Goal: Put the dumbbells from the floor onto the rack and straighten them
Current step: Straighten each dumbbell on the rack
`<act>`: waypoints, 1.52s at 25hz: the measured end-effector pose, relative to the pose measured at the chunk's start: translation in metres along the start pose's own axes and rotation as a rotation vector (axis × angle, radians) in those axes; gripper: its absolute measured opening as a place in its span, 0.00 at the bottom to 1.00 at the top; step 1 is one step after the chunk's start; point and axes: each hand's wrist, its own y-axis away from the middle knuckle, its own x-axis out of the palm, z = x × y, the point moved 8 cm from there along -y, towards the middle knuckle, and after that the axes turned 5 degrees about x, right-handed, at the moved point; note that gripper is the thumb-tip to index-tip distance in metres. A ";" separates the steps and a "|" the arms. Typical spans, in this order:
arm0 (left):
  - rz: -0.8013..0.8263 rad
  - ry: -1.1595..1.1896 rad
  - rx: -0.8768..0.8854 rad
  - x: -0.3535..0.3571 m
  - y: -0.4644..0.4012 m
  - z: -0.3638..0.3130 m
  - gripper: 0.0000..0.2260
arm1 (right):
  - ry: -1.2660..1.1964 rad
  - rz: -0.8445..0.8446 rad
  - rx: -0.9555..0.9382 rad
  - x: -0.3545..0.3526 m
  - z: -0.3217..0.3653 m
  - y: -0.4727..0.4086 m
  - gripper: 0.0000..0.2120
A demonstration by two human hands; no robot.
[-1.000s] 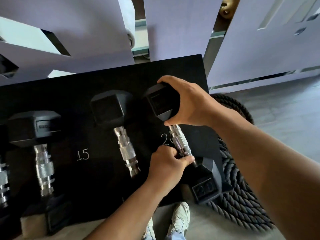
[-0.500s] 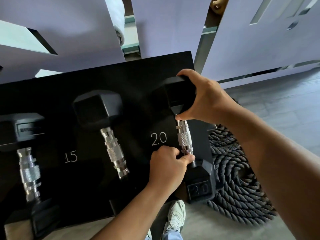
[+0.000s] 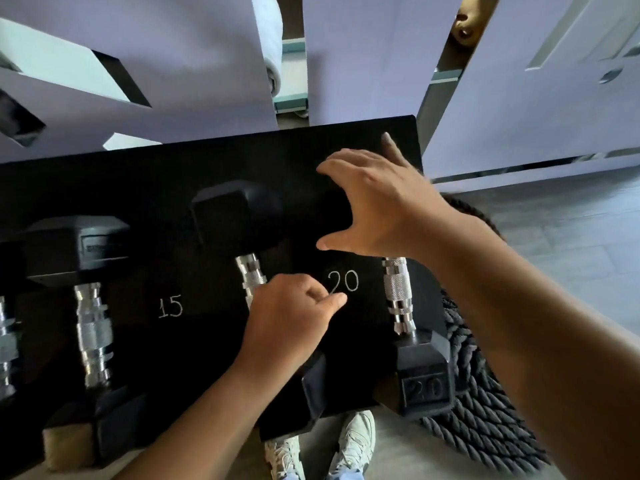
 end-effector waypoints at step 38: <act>0.218 0.096 -0.145 -0.007 -0.007 0.046 0.25 | 0.063 -0.046 0.049 0.005 0.024 -0.019 0.40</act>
